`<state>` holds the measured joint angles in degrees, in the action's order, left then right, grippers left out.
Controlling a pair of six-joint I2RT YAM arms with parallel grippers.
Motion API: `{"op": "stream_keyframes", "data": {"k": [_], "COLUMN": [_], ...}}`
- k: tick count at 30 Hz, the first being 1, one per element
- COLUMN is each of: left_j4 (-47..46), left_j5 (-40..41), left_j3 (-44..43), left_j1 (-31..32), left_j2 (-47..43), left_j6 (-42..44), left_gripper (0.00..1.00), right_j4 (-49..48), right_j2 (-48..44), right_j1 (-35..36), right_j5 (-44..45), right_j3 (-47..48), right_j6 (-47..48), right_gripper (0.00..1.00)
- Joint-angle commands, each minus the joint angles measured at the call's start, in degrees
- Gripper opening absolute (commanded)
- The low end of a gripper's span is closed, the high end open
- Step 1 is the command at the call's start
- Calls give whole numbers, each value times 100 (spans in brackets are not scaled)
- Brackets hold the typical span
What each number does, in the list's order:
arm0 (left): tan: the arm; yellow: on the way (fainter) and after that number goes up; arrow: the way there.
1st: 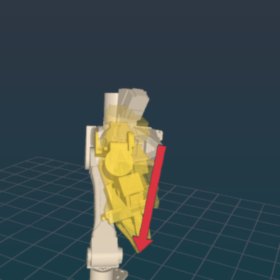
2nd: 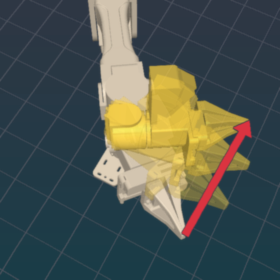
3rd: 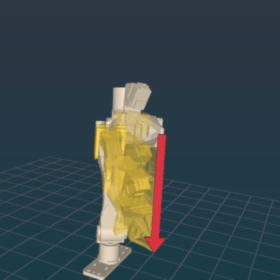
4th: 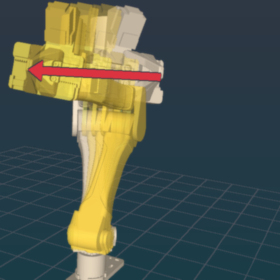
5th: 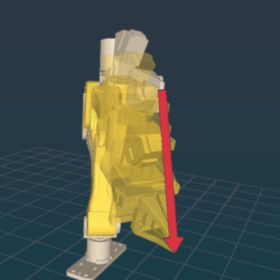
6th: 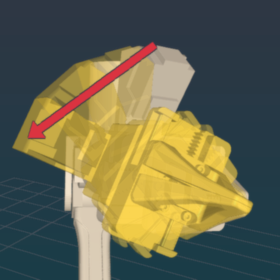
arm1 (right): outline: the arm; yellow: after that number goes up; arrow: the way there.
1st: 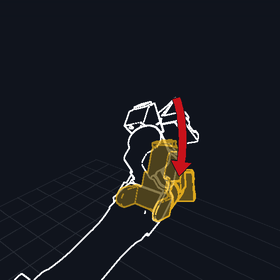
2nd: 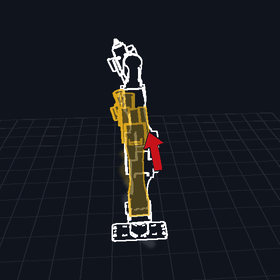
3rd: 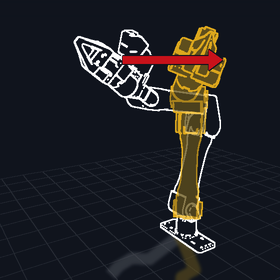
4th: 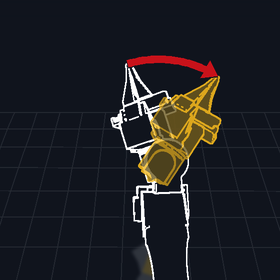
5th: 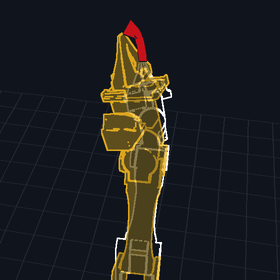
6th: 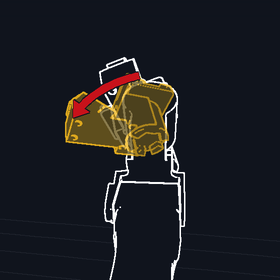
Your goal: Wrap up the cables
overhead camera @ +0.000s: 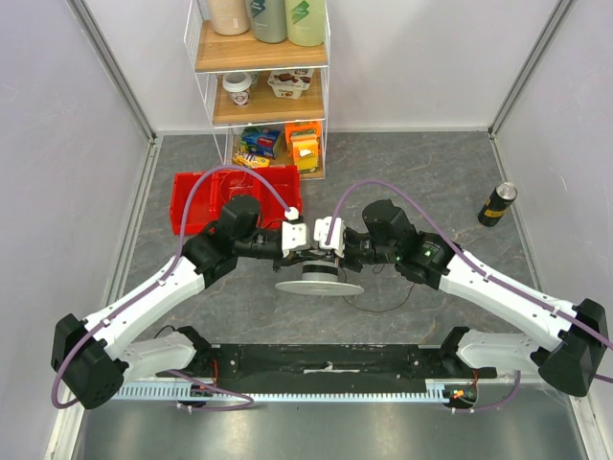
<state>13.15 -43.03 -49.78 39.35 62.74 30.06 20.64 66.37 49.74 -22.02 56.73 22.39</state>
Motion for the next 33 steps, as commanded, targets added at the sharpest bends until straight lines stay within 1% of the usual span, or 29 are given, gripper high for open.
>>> {"op": "stream_keyframes", "data": {"k": [1, 2, 3, 4, 6, 9, 12, 14, 18, 20, 22, 24, 30, 33], "left_j4": [-181, -137, -76, -67, 56, 267, 329, 346, 373, 320, 233, 171, 136, 118], "left_j5": [102, 67, 58, 57, -21, -153, -206, -224, -268, -294, -338, -373, -347, -338], "left_j3": [21, 38, 65, 82, 48, -128, -234, -269, -304, -287, -269, -243, -217, -173], "left_j1": [-33, -50, -85, -138, -322, -621, -727, -736, -754, -754, -754, -754, -754, -754], "left_j2": [-95, -139, -174, -244, -289, -271, -254, -227, -175, -131, -95, -60, -34, -25], "left_j6": [-361, -300, -238, -220, -229, -317, -352, -378, -387, -448, -580, -712, -800, -835], "left_gripper": [2, 2, 2, 2, 2, 2, 2, 2, 2, 2, 2, 2, 2, 2], "right_j4": [-553, -527, -526, -526, -491, -412, -45, 411, 1695, 2030, 2416, 2488, 2786, 2875], "right_j2": [-212, -212, -221, -238, -256, -274, -204, -133, 200, 498, 859, 1219, 2238, 2670], "right_j1": [-86, -183, -288, -428, -762, -1490, -2150, -2459, -3196, -3496, -3558, -3559, -3523, -3480], "right_j5": [-21, -117, -231, -276, -425, -803, -970, -1120, -1348, -1314, -1209, -1147, -1191, -1120], "right_j3": [180, 198, 216, 233, 295, 400, 505, 497, 278, 190, 207, 224, 567, 681], "right_j6": [-349, -419, -516, -604, -709, -894, -781, -256, 1921, 2924, 3838, 4315, 5160, 5398], "right_gripper": [34, 53, 66, 73, 77, 82, 82, 81, 75, 75, 73, 72, 68, 67]}}
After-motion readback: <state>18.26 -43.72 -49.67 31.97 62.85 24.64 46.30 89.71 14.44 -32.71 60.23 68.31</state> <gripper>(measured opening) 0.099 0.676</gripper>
